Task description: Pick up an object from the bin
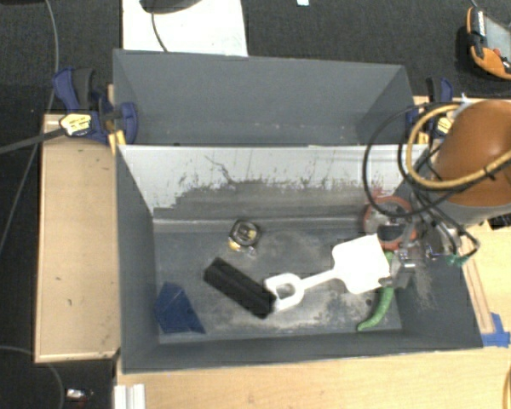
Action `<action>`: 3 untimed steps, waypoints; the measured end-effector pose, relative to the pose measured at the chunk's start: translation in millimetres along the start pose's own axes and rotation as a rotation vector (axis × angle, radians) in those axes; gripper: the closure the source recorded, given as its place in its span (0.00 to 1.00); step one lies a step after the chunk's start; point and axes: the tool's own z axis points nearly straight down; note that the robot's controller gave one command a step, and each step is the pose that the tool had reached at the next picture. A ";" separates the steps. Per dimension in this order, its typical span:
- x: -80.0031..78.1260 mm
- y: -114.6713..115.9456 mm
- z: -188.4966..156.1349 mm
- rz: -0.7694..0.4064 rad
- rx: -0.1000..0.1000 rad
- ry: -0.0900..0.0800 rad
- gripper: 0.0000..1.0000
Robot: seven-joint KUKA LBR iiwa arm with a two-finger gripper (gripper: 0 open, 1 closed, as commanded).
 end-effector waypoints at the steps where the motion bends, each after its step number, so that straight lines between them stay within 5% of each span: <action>1: 0.0 0.0 0.0 -0.001 0.000 0.000 0.00; 2: -3.2 2.4 71.4 -0.186 -0.002 0.002 0.00; 3: -5.9 -2.6 74.5 -0.176 -0.001 -0.002 0.00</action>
Offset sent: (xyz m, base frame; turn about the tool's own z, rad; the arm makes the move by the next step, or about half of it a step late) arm 0.0038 0.0018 -0.0698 -0.1886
